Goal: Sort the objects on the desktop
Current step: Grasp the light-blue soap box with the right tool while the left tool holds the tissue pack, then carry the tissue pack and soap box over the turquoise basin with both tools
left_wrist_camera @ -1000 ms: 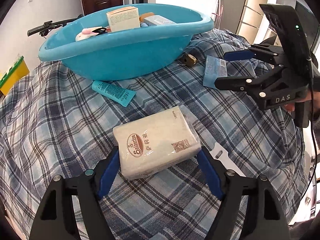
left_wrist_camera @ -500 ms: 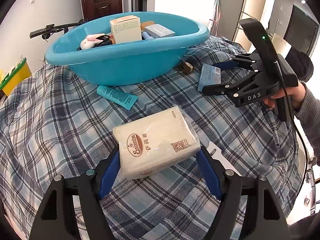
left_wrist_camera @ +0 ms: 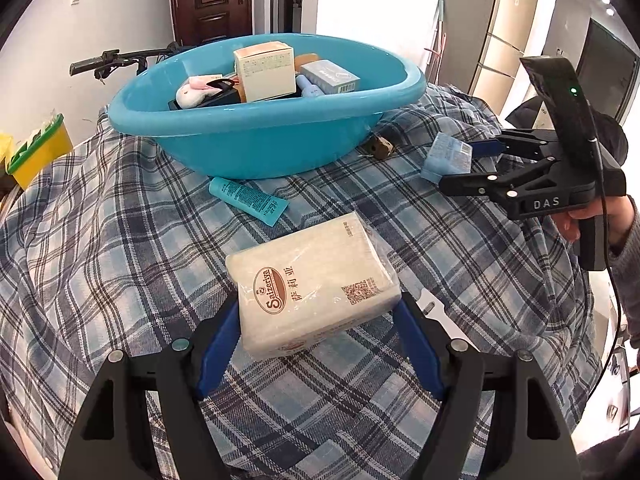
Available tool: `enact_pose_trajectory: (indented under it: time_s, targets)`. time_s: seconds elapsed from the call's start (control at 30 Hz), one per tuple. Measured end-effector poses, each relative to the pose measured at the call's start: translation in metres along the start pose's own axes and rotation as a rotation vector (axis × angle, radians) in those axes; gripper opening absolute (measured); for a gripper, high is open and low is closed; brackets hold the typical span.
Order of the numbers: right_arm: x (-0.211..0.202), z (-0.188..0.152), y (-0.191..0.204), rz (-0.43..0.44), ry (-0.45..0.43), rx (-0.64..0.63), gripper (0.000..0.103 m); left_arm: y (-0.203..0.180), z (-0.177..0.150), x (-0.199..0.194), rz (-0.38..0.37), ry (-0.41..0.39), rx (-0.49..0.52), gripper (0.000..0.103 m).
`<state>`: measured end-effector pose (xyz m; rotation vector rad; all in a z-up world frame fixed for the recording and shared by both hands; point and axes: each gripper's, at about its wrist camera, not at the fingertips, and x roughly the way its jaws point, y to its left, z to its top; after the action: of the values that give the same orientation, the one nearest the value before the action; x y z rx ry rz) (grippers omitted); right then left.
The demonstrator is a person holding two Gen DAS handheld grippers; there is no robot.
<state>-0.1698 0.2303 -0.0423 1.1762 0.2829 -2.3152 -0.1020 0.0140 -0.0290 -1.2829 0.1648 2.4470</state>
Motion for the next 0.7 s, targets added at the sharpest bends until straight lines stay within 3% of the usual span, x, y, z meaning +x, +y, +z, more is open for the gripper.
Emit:
enact_pose_trajectory:
  time_s: [0.4, 0.53, 0.63, 0.7]
  targets:
    - [-0.054, -0.005, 0.043, 0.034, -0.082, -0.082, 0.073, -0.007, -0.003, -0.019, -0.007, -0.047, 0.003, 0.077]
    - [-0.064, -0.006, 0.053, 0.080, -0.088, -0.083, 0.073, -0.010, -0.002, -0.028, -0.002, -0.067, 0.010, 0.077]
    - [-0.072, -0.005, 0.061, 0.052, -0.115, -0.112, 0.073, -0.016, -0.002, -0.039, 0.053, -0.117, 0.038, 0.077]
    - [-0.078, -0.004, 0.064, 0.041, -0.137, -0.119, 0.073, -0.017, -0.001, -0.047, 0.050, -0.142, 0.036, 0.077]
